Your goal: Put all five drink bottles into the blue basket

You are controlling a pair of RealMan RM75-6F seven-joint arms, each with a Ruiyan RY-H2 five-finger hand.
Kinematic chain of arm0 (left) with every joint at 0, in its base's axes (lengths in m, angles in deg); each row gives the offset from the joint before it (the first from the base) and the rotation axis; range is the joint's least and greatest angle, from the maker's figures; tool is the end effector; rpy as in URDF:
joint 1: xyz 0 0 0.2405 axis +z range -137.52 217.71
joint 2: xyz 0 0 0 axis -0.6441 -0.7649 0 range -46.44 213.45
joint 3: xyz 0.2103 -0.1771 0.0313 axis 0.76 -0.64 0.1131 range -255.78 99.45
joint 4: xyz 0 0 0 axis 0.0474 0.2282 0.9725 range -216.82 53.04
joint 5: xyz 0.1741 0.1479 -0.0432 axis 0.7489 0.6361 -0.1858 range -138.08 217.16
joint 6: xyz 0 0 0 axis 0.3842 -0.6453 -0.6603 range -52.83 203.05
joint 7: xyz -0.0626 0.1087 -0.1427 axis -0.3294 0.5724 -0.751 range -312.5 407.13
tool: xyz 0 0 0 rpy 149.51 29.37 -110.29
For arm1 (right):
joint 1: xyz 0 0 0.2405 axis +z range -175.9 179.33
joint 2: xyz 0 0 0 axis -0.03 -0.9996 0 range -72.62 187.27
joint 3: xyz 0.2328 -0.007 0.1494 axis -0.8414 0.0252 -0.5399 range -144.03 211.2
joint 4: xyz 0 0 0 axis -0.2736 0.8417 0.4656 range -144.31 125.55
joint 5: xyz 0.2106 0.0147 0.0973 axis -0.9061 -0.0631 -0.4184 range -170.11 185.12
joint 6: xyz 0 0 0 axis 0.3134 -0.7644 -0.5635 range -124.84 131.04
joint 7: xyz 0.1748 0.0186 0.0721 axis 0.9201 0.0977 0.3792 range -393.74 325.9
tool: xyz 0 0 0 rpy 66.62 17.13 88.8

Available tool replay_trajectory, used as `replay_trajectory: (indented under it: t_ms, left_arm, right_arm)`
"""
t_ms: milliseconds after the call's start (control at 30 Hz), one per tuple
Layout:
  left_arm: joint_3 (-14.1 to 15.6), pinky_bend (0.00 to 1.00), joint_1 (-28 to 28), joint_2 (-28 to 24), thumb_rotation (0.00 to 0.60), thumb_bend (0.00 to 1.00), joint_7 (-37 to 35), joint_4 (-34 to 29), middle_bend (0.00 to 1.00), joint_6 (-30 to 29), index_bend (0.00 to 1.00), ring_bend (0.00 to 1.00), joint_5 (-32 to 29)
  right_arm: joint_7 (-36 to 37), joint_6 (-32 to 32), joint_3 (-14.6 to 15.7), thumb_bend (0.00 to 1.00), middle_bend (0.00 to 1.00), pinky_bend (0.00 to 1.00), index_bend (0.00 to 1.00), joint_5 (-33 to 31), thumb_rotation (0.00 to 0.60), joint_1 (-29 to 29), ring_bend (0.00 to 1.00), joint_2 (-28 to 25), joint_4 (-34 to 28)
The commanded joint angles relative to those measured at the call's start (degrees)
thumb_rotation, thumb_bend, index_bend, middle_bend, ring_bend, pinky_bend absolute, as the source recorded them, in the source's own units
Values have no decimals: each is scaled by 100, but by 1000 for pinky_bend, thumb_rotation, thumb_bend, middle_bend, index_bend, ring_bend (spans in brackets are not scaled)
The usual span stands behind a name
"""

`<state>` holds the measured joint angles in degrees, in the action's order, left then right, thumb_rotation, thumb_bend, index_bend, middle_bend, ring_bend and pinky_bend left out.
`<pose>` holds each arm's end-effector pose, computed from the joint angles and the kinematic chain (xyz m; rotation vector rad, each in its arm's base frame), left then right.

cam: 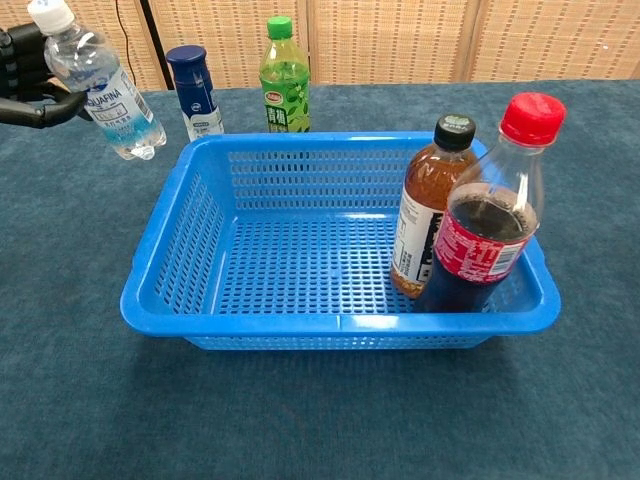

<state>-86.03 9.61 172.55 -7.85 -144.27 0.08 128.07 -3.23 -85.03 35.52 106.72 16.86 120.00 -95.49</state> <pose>-0.2483 0.3964 0.0276 -1.3649 -1.4838 -1.7429 -0.2876 -0.2635 0.1422 1.5989 -1.0928 1.3866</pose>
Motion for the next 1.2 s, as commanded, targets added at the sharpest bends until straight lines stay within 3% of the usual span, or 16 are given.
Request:
replay_trajectory:
  t_ms: [33,267,433,767,1200]
  left_arm:
    - [177,412,64,-653,600,489,170,-962,273,-354,375,290,447]
    - [529,411,-204,-1181,600,488,695,-2115,274,-66,375,290,1065]
    - [658,412,-435,-1077,600,487,1043,-2499,273,270,375,290,1221]
    - [786,411,-868,-173,600,484,1323,-2347,273,1047,375,285,1043]
    - [902,411,-983,218,600,479,1710,-2086,273,1273,375,279,871]
  right_arm:
    - [-20,10,-11,0,0,0,0,-5,600,-3,0,6,-9]
    - [-66,47,-27,0,0,0,0,-5,600,-8,0,12,-23]
    - [-77,71,-38,0,0,0,0,-17,600,-14,0,14,-26]
    - [-37,100,-76,0,0,0,0,-55,600,-21,0,8,1]
    - [16,113,-103,0,0,0,0,-59,600,-24,0,-2,23]
